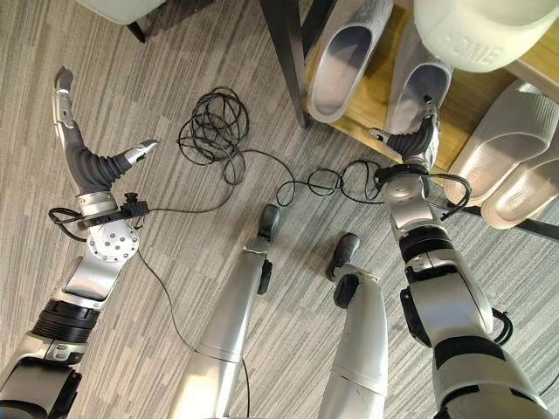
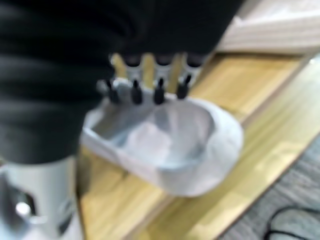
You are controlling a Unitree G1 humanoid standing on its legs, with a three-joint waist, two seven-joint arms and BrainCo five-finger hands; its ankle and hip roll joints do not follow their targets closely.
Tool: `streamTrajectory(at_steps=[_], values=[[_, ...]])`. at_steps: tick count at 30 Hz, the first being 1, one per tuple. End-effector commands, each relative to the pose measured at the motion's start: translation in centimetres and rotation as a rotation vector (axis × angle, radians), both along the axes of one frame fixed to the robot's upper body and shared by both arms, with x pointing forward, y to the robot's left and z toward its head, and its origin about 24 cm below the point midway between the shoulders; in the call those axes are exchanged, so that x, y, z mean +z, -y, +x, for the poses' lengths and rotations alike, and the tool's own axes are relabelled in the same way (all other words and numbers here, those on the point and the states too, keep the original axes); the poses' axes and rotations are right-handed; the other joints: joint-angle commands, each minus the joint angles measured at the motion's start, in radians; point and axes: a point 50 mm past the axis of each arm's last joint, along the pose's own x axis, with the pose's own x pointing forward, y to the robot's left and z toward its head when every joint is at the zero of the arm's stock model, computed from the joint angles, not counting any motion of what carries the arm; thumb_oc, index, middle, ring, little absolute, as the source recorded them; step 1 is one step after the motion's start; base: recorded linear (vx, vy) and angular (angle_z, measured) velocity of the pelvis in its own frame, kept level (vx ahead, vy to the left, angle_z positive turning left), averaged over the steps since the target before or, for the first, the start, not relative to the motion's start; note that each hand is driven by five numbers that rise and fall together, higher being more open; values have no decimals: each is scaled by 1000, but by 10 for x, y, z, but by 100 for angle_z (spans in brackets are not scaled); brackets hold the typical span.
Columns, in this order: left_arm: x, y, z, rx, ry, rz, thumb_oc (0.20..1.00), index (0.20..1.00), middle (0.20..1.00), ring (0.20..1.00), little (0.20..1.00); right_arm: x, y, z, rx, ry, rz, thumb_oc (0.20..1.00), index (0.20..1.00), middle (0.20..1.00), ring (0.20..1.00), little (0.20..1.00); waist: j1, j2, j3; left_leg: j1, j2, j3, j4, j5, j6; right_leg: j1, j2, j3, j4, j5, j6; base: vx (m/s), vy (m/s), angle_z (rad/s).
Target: Arrange the slippers neatly on the shoe rack.
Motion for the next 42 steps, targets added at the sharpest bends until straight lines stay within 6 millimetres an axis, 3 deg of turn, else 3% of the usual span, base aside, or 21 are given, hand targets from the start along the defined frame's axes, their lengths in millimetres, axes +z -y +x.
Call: streamTrajectory(at_steps=[1,10,22,28,42], values=[[7,-8,-5,19,49,39,1000,1000,1000,1000,1000,-32,-71,10,296,-130,43,1000,1000,1000,1000,1000,43,9,-2,-2,1,-6,-48,-92,29,23,8,63,-38,-30,79,0,0,0],[-13,-7,1,31,-24,45,1000,1000,1000,1000,1000,-32,-86,9,353,-115,35,1000,1000,1000,1000,1000,45,9,6,0,6,-8,-43,-91,28,26,11,66,-37,-28,77,0,0,0],[-5,-6,-1,23,-3,61,1000,1000,1000,1000,1000,-31,-97,9,395,-119,8,1000,1000,1000,1000,1000,46,18,14,5,7,-6,-43,-90,26,32,11,66,-37,-29,76,0,0,0],[-6,-3,-2,16,-1,64,1000,1000,1000,1000,1000,-26,-94,10,380,-104,-5,1000,1000,1000,1000,1000,47,18,18,5,6,-7,-42,-88,24,33,11,67,-38,-27,75,0,0,0],[-2,-13,-4,49,17,18,1000,1000,1000,1000,1000,-9,-66,8,248,-8,10,1000,1000,1000,1000,1000,42,16,17,1,7,-11,-45,-85,25,29,11,71,-36,-27,74,0,0,0]])
